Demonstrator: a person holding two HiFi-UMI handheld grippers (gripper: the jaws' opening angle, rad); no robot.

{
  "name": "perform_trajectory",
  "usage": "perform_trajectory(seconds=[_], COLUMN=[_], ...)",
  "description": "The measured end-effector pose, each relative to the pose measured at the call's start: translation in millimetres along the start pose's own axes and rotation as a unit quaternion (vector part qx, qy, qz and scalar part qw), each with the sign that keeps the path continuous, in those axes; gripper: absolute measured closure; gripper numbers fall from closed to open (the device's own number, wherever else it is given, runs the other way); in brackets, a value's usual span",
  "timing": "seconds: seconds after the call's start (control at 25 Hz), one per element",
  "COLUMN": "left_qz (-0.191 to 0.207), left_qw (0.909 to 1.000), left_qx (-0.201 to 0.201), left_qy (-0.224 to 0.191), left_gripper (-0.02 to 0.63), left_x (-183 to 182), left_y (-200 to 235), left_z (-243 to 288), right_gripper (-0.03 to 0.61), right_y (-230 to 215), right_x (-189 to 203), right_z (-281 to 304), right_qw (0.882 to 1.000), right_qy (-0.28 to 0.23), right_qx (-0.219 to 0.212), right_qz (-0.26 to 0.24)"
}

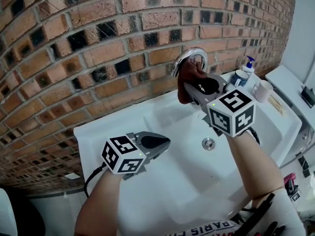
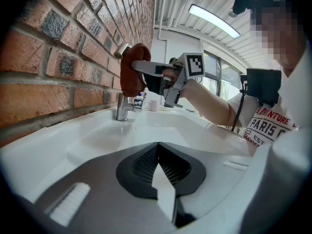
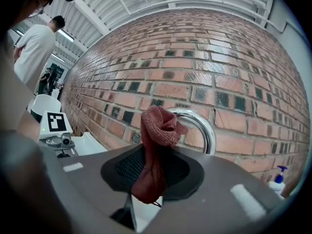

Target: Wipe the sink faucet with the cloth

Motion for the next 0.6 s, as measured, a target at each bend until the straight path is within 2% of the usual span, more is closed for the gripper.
perform_trajectory(seconds=[0.12, 0.28, 0.6], left_qz=[0.000, 0.000, 0.001], left_qw=[1.0000, 1.0000, 1.0000], left_qx=[0.000, 0.000, 0.001], left_qy=[0.001, 0.001, -0.001], left_gripper=[0.607, 0.607, 0.607], left_x=[0, 0, 0], left_y=[0, 0, -1], left_z=[0, -1, -1], right_gripper=[0.485, 0.485, 0.488], right_y=[16, 50, 77], right_x=[-5, 3, 71], right_z=[-18, -35, -31], right_qw=[1.000, 0.997, 0.985], right_qy=[-0.012, -0.010, 0.073], right_qx=[-0.016, -0.060, -0.122], right_qz=[0.006, 0.041, 0.097])
Point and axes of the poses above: the fingertips, and each gripper's own axes: z forward along the fingers, y to its left, x out of its underside, the point moved 7 cm from there along -z, backward along the fingers, and after that the axes turned 1 degree about -x, right-handed, at the moved point
